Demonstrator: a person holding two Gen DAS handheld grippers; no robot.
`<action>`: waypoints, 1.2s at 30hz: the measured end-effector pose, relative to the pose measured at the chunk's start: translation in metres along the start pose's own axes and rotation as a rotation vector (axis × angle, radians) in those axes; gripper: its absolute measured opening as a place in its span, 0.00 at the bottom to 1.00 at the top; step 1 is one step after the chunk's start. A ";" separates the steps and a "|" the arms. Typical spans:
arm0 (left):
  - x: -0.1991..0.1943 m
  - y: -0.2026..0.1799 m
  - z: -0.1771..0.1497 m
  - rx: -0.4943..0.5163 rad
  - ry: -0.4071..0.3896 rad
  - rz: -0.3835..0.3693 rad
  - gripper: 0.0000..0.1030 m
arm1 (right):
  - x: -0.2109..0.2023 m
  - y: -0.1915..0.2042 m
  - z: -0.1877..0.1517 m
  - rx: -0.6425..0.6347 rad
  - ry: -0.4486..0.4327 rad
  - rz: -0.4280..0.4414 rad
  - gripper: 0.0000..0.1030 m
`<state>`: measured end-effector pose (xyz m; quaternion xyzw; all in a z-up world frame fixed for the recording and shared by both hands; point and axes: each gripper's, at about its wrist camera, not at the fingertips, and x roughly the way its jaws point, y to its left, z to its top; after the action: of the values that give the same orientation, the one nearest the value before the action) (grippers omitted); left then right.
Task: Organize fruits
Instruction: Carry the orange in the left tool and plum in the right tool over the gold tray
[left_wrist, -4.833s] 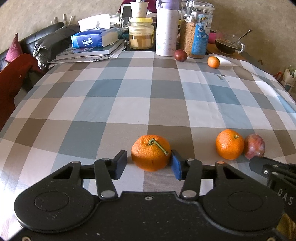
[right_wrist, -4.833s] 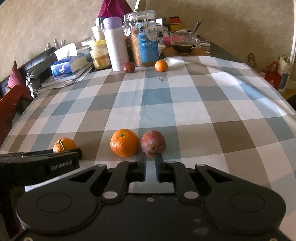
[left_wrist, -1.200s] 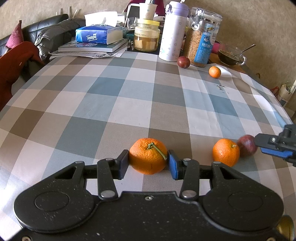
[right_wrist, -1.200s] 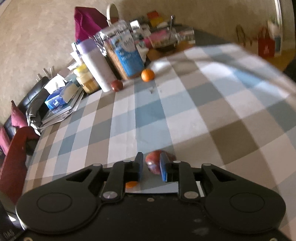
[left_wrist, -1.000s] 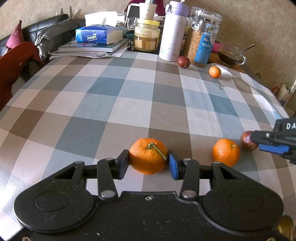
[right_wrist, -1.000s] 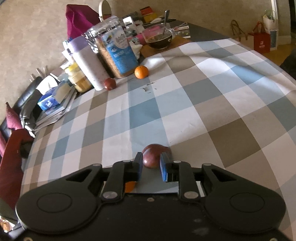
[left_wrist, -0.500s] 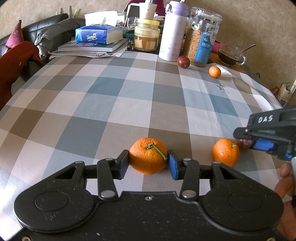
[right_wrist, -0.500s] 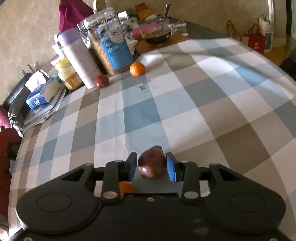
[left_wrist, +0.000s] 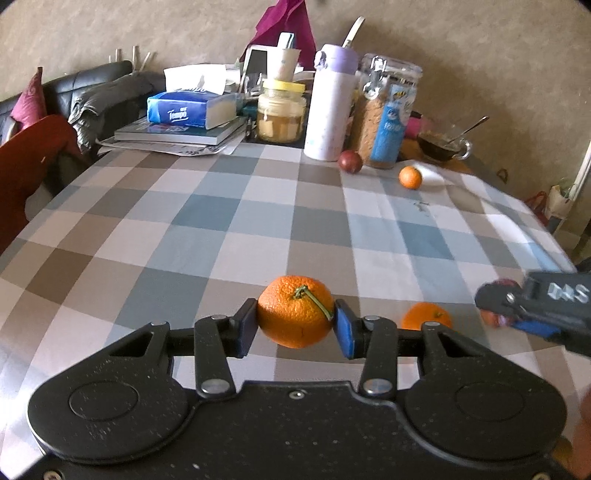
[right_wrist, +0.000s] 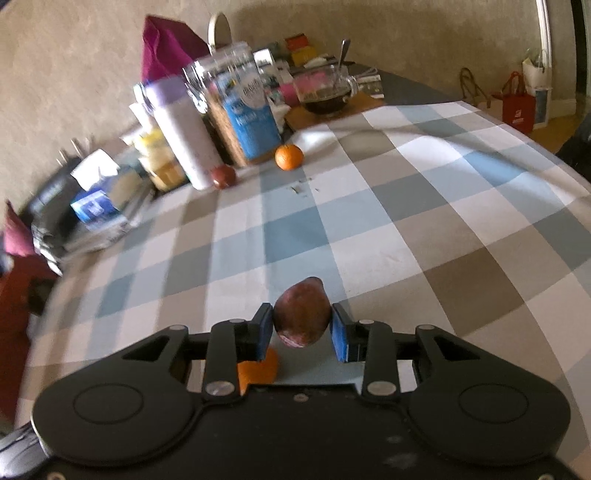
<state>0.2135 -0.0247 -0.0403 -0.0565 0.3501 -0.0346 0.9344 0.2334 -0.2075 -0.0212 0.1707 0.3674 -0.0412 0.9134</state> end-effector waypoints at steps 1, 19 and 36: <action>-0.001 0.001 0.000 -0.003 0.001 -0.003 0.50 | -0.005 -0.002 -0.002 0.007 -0.004 0.015 0.34; 0.000 0.006 0.002 -0.030 -0.007 0.023 0.50 | -0.049 -0.030 -0.045 0.060 -0.146 0.025 0.34; -0.044 -0.014 0.008 0.110 -0.277 0.146 0.50 | -0.060 -0.006 -0.061 -0.123 -0.227 0.023 0.34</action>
<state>0.1855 -0.0329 -0.0035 0.0160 0.2186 0.0223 0.9754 0.1483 -0.1951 -0.0227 0.1131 0.2616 -0.0270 0.9581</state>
